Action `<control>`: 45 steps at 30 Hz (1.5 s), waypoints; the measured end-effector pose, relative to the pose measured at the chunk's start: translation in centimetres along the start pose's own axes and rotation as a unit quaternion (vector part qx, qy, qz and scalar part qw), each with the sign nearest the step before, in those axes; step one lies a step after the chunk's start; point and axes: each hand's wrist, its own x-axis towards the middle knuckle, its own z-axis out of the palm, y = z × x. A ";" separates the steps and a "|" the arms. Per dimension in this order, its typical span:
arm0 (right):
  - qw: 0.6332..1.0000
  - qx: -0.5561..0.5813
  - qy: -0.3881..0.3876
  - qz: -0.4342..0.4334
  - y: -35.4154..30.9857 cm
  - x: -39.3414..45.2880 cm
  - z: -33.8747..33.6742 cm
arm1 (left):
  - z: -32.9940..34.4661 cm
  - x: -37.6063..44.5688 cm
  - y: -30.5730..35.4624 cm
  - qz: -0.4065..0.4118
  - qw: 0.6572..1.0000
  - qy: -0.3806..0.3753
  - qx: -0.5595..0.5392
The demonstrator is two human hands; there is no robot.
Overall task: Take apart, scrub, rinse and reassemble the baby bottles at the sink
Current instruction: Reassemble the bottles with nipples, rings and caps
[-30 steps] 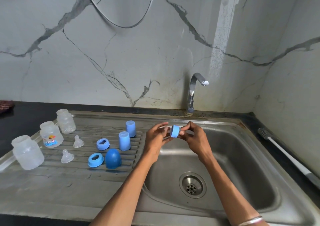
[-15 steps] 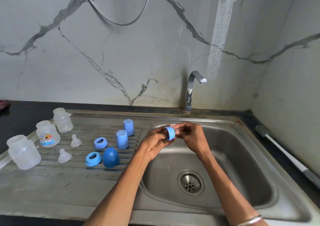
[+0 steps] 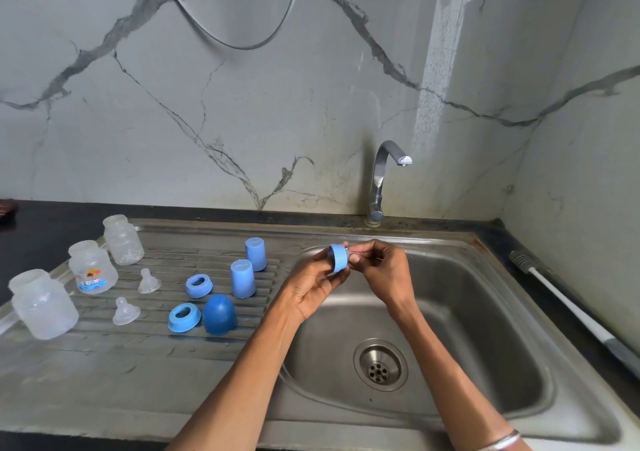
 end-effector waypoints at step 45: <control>0.998 -0.044 -0.047 -0.016 0.8 0.7 -0.7 | 0.4 -0.9 0.1 -0.062 0.994 0.019 -0.089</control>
